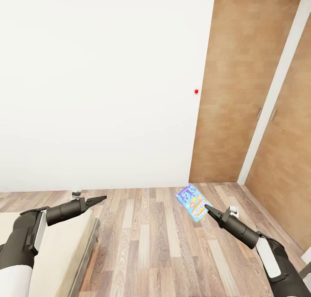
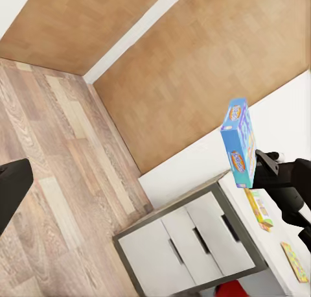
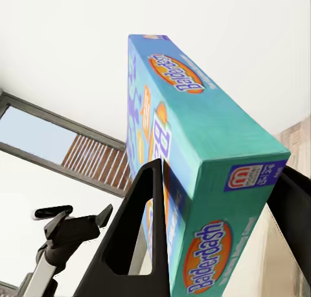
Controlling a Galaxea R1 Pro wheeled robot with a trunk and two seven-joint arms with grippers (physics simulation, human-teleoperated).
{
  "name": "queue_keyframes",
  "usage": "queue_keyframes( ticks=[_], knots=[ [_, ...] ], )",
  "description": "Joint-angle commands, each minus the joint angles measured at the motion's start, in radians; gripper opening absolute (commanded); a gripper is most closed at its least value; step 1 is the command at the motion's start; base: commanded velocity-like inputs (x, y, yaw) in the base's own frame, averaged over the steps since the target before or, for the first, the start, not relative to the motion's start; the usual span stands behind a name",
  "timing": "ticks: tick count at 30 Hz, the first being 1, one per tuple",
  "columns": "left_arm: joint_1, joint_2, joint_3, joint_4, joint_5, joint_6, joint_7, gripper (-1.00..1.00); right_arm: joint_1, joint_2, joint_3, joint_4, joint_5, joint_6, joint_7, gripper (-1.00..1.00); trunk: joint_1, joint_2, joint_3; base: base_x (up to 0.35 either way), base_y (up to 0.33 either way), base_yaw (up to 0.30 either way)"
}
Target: Put all the toys in the child's room - the three board games (two on the bed and one on the table), the two jigsaw puzzles on the table, and the tennis ball on the table - inside the toy box on the table in the child's room.
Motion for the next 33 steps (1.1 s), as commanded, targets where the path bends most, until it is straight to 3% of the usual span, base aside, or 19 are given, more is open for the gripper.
queue_keyframes(
  ticks=[1,33],
  knots=[
    [-0.001,0.0,0.002,-0.001,-0.004,0.01,-0.007,1.0,-0.002,0.0,-0.001,0.0,-0.006,0.007,0.002,-1.0,0.001,-0.002,-0.002,0.0,0.0,-0.281],
    [-0.001,0.0,0.002,-0.001,-0.004,0.01,-0.007,1.0,-0.001,0.0,-0.002,0.0,-0.006,0.007,0.01,-1.0,0.001,-0.002,0.017,0.0,0.0,-0.281]
  ],
)
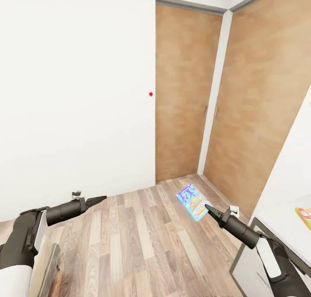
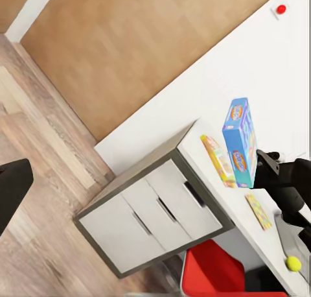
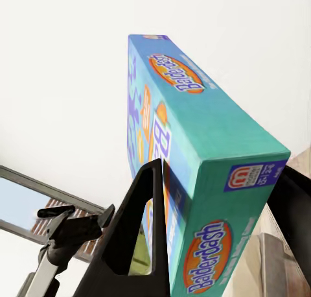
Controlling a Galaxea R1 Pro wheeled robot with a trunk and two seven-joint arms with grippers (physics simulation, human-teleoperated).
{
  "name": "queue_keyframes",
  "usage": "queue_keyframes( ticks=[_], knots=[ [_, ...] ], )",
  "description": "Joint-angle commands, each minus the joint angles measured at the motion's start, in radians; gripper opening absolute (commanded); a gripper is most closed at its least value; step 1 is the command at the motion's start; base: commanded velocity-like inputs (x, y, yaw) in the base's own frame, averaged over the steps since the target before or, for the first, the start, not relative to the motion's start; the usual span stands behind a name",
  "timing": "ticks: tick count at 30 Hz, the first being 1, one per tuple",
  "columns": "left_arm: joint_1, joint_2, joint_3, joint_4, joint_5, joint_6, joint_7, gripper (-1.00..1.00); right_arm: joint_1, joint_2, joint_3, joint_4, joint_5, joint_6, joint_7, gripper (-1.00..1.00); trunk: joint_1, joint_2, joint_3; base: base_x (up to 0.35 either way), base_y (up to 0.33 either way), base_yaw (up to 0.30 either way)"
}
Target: Put all the toys in the child's room - the three board games (two on the bed and one on the table), the two jigsaw puzzles on the table, and the tennis ball on the table - inside the toy box on the table in the child's room.
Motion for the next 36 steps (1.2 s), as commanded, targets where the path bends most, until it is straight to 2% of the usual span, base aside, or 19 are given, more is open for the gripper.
queue_keyframes(
  ticks=[1,9,16,30,36],
  knots=[
    [-0.001,0.0,0.002,-0.001,-0.004,0.01,-0.007,1.0,-0.001,0.0,-0.001,0.0,-0.006,0.007,0.002,-1.0,0.001,-0.002,-0.002,0.0,0.0,-0.281],
    [-0.001,0.0,0.002,-0.001,-0.004,0.01,-0.007,1.0,-0.001,0.0,-0.001,0.002,-0.006,0.008,0.002,-1.0,0.001,-0.002,0.003,0.0,0.0,-0.281],
    [0.0,0.0,0.002,-0.001,-0.004,0.011,-0.007,1.0,0.0,-0.012,-0.001,0.003,-0.007,0.009,0.003,-1.0,0.001,-0.002,0.007,-0.027,0.013,-0.281],
    [-0.001,0.0,0.002,-0.001,-0.004,0.01,-0.007,1.0,0.0,-0.012,-0.001,0.002,-0.006,0.009,0.003,-1.0,0.001,-0.002,0.015,-0.028,0.013,-0.28],
    [-0.001,0.0,0.002,-0.001,-0.004,0.01,-0.007,1.0,0.0,-0.012,-0.024,0.002,-0.006,0.009,0.022,-1.0,0.001,-0.002,0.017,0.0,0.0,-0.122]
  ],
)
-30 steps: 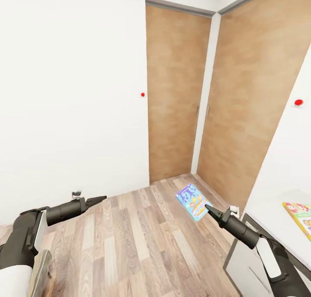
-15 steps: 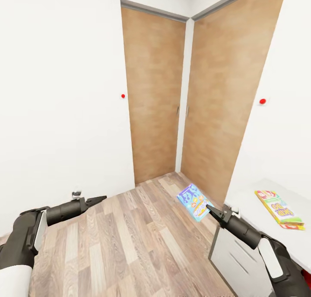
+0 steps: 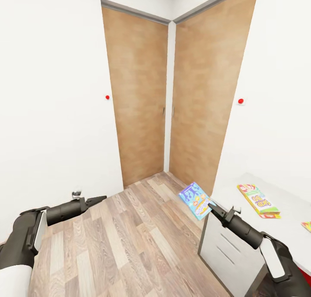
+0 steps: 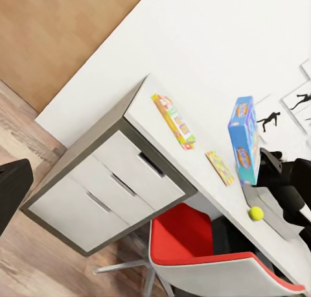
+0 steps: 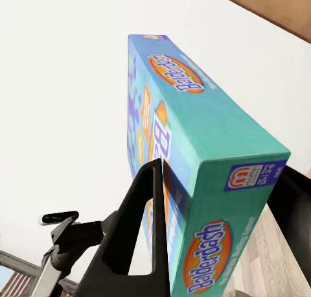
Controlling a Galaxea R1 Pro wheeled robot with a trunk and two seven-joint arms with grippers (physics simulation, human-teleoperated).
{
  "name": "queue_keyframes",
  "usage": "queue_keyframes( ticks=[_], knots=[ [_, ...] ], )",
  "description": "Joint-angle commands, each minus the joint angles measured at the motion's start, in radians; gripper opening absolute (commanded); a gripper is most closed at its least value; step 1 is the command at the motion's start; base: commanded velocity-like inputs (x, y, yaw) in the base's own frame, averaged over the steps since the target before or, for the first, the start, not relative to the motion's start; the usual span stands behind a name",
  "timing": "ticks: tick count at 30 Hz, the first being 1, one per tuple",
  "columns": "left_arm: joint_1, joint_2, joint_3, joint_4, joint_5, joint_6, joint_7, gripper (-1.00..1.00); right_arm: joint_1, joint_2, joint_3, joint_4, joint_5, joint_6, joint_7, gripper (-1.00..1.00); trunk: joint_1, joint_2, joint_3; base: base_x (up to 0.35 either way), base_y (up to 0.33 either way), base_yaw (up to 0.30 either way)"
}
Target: Put all the toys in the child's room - the three board games (two on the bed and one on the table), the two jigsaw puzzles on the table, and the tennis ball on the table - inside the toy box on the table in the child's room.
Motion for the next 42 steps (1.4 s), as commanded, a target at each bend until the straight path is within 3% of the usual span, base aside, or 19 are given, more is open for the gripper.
queue_keyframes(
  ticks=[1,17,24,42],
  knots=[
    [-0.001,0.0,0.001,0.0,-0.004,0.01,-0.006,1.0,-0.001,0.0,-0.003,0.001,-0.003,0.005,0.006,-1.0,0.0,-0.001,-0.001,0.0,0.0,-0.017],
    [-0.001,0.0,0.001,-0.001,-0.002,0.01,-0.008,1.0,-0.001,-0.002,-0.01,0.006,-0.003,0.006,0.02,-1.0,0.0,-0.001,-0.013,0.0,0.019,-0.157],
    [-0.001,0.0,0.002,-0.002,-0.001,0.01,-0.008,1.0,0.0,-0.002,-0.047,0.007,-0.002,0.011,0.024,-1.0,0.0,-0.001,-0.019,0.0,0.002,-0.22],
    [-0.001,0.002,0.001,-0.002,0.0,0.016,-0.006,1.0,0.002,-0.003,-0.053,0.007,-0.002,0.011,0.043,-1.0,0.0,-0.001,-0.036,0.0,0.0,-0.224]
  ],
)
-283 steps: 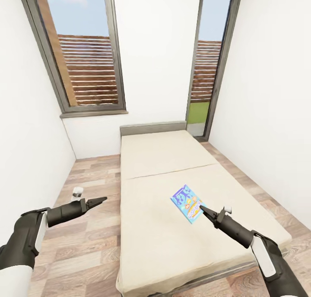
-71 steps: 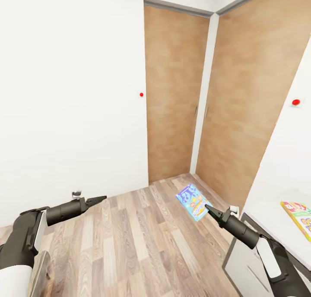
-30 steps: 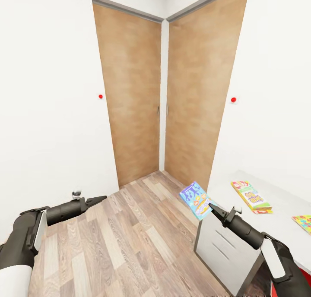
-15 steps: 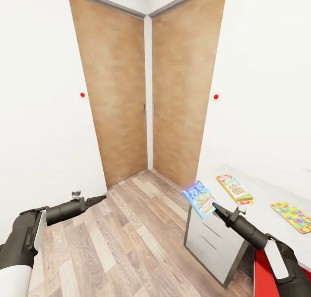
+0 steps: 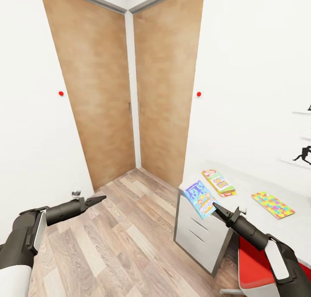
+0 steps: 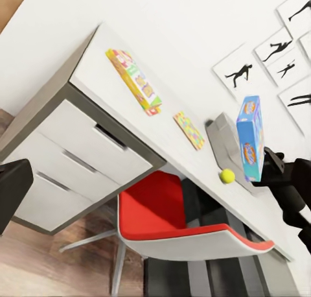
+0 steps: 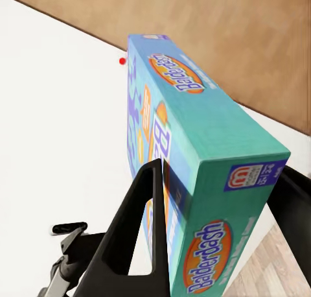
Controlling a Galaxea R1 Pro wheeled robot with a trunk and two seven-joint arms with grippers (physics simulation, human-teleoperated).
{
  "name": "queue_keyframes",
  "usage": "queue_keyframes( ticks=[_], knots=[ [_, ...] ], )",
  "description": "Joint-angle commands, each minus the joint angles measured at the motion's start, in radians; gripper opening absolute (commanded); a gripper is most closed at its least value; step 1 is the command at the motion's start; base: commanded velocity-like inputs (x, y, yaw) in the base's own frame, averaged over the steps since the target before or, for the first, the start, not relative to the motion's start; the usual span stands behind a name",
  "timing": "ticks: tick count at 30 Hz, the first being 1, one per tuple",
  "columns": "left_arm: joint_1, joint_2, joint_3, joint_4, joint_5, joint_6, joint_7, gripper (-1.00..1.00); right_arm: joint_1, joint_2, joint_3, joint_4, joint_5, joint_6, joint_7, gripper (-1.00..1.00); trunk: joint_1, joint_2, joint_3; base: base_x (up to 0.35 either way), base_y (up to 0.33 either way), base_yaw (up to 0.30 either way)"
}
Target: Put all the toys in the child's room - the three board games (two on the bed and one on the table), the two jigsaw puzzles on the table, and the tennis ball on the table - inside the toy box on the table in the child's room.
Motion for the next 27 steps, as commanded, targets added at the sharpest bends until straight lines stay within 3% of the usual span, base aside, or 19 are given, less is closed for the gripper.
queue_keyframes(
  ticks=[1,17,27],
  knots=[
    [-0.001,0.0,0.002,-0.001,-0.004,0.012,-0.006,1.0,-0.001,0.0,-0.001,0.0,-0.006,0.008,0.002,-1.0,0.001,-0.002,-0.003,0.0,0.0,-0.219],
    [-0.001,0.01,0.003,-0.001,-0.014,0.026,-0.003,1.0,-0.003,0.002,-0.008,-0.001,-0.005,0.006,0.002,-1.0,0.001,-0.002,-0.006,0.0,0.0,-0.037],
    [-0.001,0.009,0.003,-0.001,-0.013,0.024,-0.004,1.0,-0.002,0.002,-0.04,-0.001,-0.006,0.01,0.0,-1.0,0.001,-0.002,-0.006,0.0,0.0,-0.04]
  ],
)
